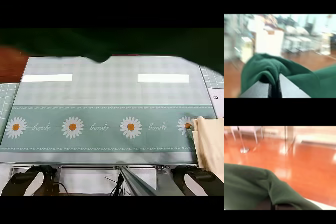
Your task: Fold the shirts.
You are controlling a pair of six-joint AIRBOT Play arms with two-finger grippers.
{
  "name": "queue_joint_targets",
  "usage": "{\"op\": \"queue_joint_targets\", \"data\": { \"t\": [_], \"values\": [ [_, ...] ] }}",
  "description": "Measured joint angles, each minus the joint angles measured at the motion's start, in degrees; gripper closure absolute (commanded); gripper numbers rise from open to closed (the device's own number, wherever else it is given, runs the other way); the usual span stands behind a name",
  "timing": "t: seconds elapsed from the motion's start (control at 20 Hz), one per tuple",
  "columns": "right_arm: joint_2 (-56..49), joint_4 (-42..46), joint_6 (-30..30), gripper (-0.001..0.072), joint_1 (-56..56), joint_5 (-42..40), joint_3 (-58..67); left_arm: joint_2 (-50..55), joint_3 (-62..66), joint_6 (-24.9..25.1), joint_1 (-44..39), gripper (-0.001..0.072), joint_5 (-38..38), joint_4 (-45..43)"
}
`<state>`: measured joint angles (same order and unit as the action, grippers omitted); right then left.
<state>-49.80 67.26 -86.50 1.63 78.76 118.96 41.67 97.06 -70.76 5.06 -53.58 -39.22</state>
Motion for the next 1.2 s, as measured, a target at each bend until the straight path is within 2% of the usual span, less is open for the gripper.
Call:
{"op": "queue_joint_targets", "data": {
  "t": [0.25,0.45,0.65,0.75,0.85,1.0,1.2],
  "values": [
    [10.7,0.5,-0.3,0.0687,0.0,5.1,-4.8,-9.7,2.2,-5.1,0.1,0.0678,-3.7,-12.3],
    [14.6,-0.9,-2.0,0.0687,0.0,11.0,-9.9,-12.5,0.5,-9.3,0.2,0.0678,-14.0,-17.6],
    [16.4,-4.0,-2.9,0.0687,0.0,13.8,-22.1,-12.9,-10.1,-12.1,0.2,0.0678,-20.6,-18.4],
    [16.6,-4.6,-2.1,0.0688,0.0,12.5,-32.2,-12.2,-18.6,-12.6,0.1,0.0678,-20.9,-18.3],
    [15.8,-5.0,-1.3,0.0688,0.0,7.4,-43.3,-10.2,-27.1,-12.6,-0.3,0.0678,-18.0,-17.9],
    [10.5,-5.3,-0.4,0.0688,0.0,-4.6,-55.9,-4.1,-37.9,-11.8,-2.0,0.0678,-6.8,-17.2],
    [-4.5,-6.9,0.2,0.0687,0.0,-20.2,-59.4,8.9,-41.8,-11.2,-6.3,0.0678,9.5,-16.9]
  ]
}}
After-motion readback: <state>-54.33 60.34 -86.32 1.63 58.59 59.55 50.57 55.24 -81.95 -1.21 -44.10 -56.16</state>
